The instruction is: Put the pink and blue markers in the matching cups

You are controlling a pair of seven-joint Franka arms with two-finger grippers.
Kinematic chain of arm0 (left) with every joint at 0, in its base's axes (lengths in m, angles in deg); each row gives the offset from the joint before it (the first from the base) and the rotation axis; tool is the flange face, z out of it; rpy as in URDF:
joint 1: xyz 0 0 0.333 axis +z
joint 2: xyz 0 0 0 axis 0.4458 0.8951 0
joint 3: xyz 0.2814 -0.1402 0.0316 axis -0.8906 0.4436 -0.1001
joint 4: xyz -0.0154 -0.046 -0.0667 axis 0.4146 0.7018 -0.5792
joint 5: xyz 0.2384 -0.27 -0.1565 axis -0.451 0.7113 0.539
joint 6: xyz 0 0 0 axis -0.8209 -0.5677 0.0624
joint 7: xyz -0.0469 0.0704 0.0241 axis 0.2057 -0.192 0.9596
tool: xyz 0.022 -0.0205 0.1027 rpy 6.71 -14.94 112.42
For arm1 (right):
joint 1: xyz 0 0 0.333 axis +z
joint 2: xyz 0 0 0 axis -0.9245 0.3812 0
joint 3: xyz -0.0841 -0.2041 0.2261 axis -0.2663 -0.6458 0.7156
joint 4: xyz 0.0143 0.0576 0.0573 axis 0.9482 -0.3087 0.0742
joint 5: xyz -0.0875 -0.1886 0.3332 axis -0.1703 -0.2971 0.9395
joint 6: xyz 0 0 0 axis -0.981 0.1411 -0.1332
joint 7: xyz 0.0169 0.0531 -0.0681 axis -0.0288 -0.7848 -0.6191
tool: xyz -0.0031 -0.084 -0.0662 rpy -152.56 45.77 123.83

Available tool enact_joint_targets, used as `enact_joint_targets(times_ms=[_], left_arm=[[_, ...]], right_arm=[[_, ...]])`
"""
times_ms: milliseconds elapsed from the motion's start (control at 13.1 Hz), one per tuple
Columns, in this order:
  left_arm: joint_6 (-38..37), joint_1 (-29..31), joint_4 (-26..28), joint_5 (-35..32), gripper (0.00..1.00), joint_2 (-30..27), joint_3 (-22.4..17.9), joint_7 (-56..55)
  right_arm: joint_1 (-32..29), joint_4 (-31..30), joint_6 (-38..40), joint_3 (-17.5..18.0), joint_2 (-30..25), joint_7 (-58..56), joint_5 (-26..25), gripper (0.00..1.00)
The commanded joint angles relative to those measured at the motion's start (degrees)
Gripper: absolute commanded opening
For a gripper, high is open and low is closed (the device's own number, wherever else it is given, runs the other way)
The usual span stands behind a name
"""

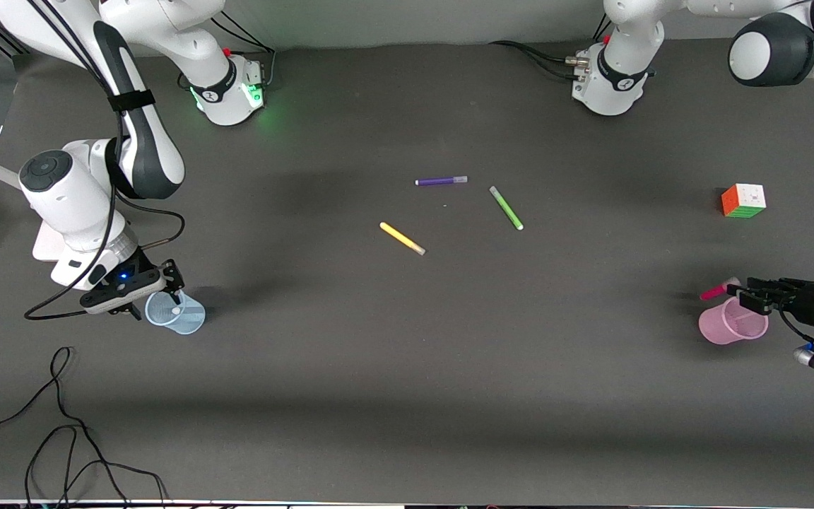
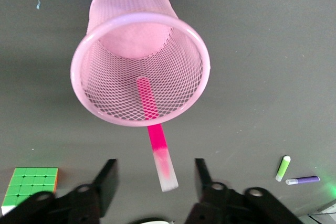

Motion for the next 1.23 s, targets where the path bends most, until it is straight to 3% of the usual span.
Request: enact_joint_targets(times_ms=[0,153,307,460,766,920,1149], left_arm=[[0.1,-0.2,-0.2,0.4,0.99,-0.9,0.4,0.5],[-0.5,-0.4,-0.4,0.4,0.99,-1.1,0.5,0.5],[-0.8,-0.5,-0.4,0.4,0.99,-1.3,0.6,0.4],[-1.5,-2.2,-0.1,-0.1,0.99,-2.5,0.5,-0.1],[-5.5,-5.9,1.2,-2.3,0.99,-9.4,0.1,-5.4],[-2.6,-8.7,10.2,-4.7,0.99,-18.3,0.2,-6.1],[9.3,-10.6,29.7,-4.8,0.99,-29.0,0.4,-9.8]], right_arm=[[0.3,2.0,5.4,-0.2,-1.8,-2.3,1.4,1.0],[0.2,9.2,19.3,-0.2,-1.5,-2.0,2.4,1.0],[0.1,17.0,32.6,-0.3,-1.4,-1.8,7.0,1.0],[-0.1,23.7,44.0,-0.6,-1.6,-1.0,7.3,1.0],[0.1,36.1,65.2,-2.4,-2.1,11.2,7.3,1.0],[0.3,39.0,68.3,-2.4,-3.2,15.2,7.1,1.0],[0.5,44.6,73.1,-2.0,-3.1,20.4,6.0,1.0]])
